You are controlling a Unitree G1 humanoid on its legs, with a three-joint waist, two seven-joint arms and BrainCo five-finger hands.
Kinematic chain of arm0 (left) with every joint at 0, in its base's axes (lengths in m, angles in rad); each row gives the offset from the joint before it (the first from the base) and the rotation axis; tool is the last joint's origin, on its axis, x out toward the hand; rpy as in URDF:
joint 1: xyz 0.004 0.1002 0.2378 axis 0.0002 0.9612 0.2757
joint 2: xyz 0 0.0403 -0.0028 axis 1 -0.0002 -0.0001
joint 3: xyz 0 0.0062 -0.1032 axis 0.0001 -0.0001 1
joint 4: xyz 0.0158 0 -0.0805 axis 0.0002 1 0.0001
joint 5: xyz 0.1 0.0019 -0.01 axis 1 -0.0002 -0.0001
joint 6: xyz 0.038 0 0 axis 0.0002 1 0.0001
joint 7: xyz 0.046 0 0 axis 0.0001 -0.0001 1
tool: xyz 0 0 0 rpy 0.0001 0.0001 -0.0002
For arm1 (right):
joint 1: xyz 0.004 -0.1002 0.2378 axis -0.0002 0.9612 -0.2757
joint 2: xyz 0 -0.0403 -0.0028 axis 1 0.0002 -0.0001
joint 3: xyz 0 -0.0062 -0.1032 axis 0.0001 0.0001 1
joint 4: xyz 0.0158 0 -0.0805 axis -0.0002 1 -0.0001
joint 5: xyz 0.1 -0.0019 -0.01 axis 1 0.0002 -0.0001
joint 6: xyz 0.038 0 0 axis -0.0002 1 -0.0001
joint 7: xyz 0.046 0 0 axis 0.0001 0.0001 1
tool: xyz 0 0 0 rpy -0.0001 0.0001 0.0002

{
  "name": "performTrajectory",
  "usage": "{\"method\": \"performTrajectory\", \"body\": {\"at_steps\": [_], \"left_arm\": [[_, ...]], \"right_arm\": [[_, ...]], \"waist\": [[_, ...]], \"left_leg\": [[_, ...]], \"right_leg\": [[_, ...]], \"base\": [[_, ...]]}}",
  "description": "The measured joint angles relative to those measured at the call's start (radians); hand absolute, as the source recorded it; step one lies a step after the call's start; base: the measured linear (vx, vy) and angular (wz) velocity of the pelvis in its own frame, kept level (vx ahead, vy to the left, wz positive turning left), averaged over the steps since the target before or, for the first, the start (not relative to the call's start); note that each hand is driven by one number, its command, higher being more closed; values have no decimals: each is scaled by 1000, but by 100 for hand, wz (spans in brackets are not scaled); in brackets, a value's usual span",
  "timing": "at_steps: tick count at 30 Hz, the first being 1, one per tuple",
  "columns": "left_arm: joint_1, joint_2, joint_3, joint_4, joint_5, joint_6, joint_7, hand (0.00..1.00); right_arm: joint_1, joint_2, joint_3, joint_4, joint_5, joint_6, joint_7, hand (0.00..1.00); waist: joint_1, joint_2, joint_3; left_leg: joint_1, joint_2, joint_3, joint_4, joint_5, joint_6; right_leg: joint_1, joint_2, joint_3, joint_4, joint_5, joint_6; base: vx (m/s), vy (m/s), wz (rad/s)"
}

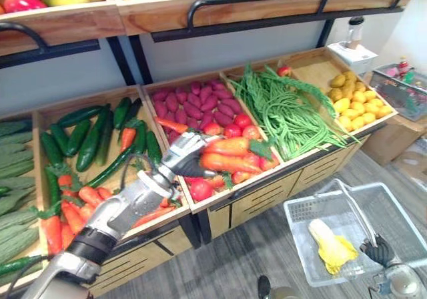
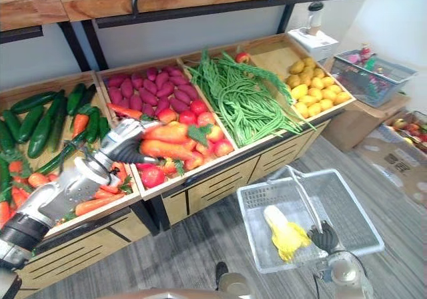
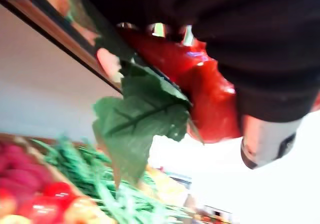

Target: Pick vegetable in the basket

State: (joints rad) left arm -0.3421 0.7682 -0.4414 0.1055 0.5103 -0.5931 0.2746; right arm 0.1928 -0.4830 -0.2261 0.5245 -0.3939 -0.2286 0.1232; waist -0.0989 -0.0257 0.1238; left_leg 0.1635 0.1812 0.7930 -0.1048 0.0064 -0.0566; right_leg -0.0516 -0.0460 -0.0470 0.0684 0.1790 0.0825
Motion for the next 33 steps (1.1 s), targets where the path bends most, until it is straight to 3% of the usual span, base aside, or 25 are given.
{"method": "performTrajectory", "body": {"at_steps": [7, 8, 9, 10, 13, 22, 28, 30, 33], "left_arm": [[-19, -1, -180, -170, -75, -44, -65, 100], [-24, -1, -192, -178, -75, -50, -66, 100], [-28, 3, -209, -189, -76, -60, -67, 100], [-28, -9, -232, -187, -78, -62, -76, 100], [-63, -23, -310, -192, -78, -74, -108, 100], [-137, -49, -438, -189, -117, -75, -169, 100], [-167, -66, -524, -168, -156, -70, -187, 100], [-180, -73, -538, -165, -156, -60, -198, 100], [-184, -101, -564, -149, -158, -47, -206, 100]], "right_arm": [[5, -148, 53, -241, 11, -105, 111, 100], [5, -161, 53, -260, 13, -115, 117, 100], [5, -183, 55, -300, 13, -134, 132, 100], [0, -205, 58, -325, 19, -154, 149, 100], [-1, -248, 81, -366, 23, -179, 167, 100], [0, -363, 82, -404, 51, -180, 267, 100], [-1, -374, 82, -448, 100, -200, 317, 100], [-3, -374, 86, -464, 100, -203, 325, 100], [-15, -374, 98, -482, 101, -231, 348, 100]], "waist": [[-14, 9, -30], [-15, 7, -31], [-16, -16, -45], [-24, -22, -56], [-58, -12, -64], [-91, 1, -101], [-104, 16, -125], [-106, 9, -121], [-118, 22, -132]], "left_leg": [[45, 6, 154, 3, 2, -10], [49, 4, 168, 7, 1, -13], [49, -9, 191, 31, 0, -20], [51, -20, 208, 37, -4, -25], [53, 5, 214, 98, -17, -44], [29, 90, 247, 310, -149, -64], [14, 130, 276, 412, -219, -65], [15, 135, 283, 426, -233, -66], [15, 146, 292, 458, -258, -67]], "right_leg": [[-16, 18, 3, -8, 0, 6], [-14, 16, 2, -13, -10, 15], [-14, -4, 2, -20, -71, 21], [-13, -14, 3, -27, -110, -8], [-12, -17, -7, -29, -121, -11], [-25, -15, 15, -8, -121, -10], [-51, -9, 50, 24, -116, -2], [-53, -9, 56, 28, -115, -1], [-61, -9, 64, 43, -116, 0]], "base": [[-33, 17, -40], [-31, 9, -39], [-24, -22, -43], [-27, -32, -36], [-20, -22, -12], [-76, 15, -17], [-65, 40, -16], [-44, 46, -10], [-42, 48, -11]]}}
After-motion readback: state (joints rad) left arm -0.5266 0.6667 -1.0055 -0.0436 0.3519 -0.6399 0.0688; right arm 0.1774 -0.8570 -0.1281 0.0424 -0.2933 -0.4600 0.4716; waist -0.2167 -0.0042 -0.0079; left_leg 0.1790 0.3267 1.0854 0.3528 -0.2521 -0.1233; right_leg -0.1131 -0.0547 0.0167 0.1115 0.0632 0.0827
